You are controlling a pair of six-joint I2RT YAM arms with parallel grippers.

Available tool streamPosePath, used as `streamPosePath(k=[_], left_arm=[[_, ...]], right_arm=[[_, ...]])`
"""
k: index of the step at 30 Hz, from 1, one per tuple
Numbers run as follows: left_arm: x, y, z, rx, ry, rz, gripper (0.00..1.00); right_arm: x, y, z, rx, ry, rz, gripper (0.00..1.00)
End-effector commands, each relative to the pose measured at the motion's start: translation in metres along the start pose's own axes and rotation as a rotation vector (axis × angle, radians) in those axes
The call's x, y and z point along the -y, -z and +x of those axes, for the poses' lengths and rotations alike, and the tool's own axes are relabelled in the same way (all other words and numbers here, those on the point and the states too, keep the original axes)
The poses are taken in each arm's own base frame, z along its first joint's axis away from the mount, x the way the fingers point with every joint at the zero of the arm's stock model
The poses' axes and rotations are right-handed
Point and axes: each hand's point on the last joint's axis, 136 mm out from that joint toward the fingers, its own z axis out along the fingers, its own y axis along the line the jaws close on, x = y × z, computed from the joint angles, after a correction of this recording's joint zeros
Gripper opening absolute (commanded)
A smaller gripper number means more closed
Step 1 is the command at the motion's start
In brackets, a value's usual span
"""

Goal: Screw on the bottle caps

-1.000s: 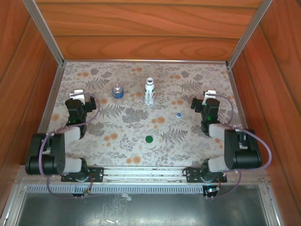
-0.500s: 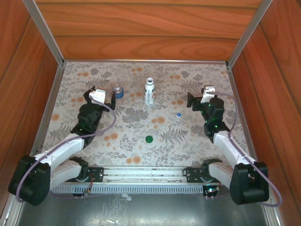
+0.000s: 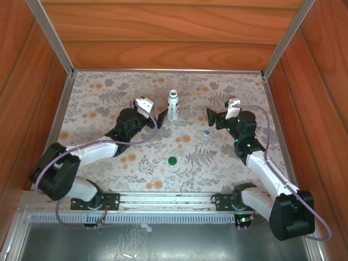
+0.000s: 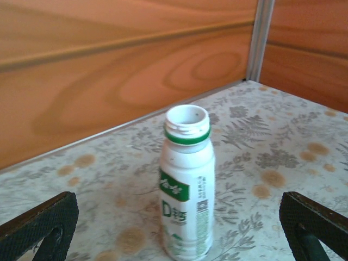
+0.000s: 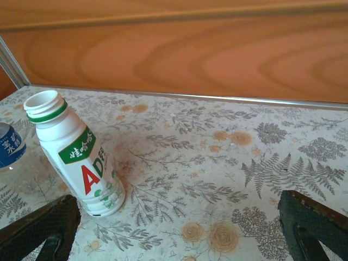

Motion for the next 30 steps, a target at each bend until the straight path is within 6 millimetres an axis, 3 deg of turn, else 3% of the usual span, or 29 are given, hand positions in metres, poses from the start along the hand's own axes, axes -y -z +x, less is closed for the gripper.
streamPosePath(k=[1, 7, 14, 17, 30], left_arm=[[0.012, -0.016, -0.010, 0.064, 0.061, 0.064, 1.00], [0.014, -0.048, 0.012, 0.079, 0.077, 0.083, 1.00], [0.012, -0.078, 0.030, 0.064, 0.070, 0.075, 1.00], [0.006, -0.089, 0.038, 0.054, 0.072, 0.064, 1.00], [-0.004, -0.121, 0.059, 0.038, 0.089, 0.041, 1.00]], right_arm=[[-0.003, 0.004, 0.006, -0.006, -0.015, -0.005, 1.00], [-0.017, 0.009, 0.001, 0.010, -0.026, -0.080, 1.00], [-0.072, 0.030, -0.005, 0.002, 0.017, -0.372, 1.00], [-0.085, 0.036, -0.004, -0.014, 0.042, -0.421, 1.00], [-0.089, 0.037, 0.002, -0.038, 0.077, -0.417, 1.00]])
